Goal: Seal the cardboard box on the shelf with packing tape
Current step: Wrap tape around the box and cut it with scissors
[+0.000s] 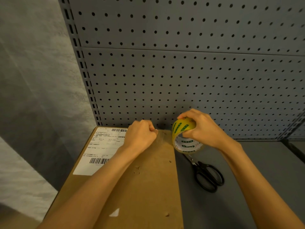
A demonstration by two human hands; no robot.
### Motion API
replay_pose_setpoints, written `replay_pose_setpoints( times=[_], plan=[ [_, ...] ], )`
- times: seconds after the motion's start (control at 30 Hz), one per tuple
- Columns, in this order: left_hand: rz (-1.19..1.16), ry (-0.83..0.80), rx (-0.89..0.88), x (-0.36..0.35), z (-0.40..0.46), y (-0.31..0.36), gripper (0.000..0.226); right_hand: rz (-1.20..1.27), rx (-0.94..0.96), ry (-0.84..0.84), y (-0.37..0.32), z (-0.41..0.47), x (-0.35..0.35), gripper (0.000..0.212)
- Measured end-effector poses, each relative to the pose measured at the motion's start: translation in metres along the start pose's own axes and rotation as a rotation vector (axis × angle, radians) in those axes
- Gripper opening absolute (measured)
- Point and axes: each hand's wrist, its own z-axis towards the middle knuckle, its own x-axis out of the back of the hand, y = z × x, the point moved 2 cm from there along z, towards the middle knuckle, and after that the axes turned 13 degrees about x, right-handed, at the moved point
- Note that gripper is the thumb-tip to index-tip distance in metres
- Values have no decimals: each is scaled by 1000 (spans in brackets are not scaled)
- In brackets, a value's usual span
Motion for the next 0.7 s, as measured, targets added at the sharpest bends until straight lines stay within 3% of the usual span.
replay_pose_setpoints(
  times=[0.7],
  plan=[
    [55,75,4,-6,4,0,8,-54,-17,-46,-3,1,-2,44]
  ],
)
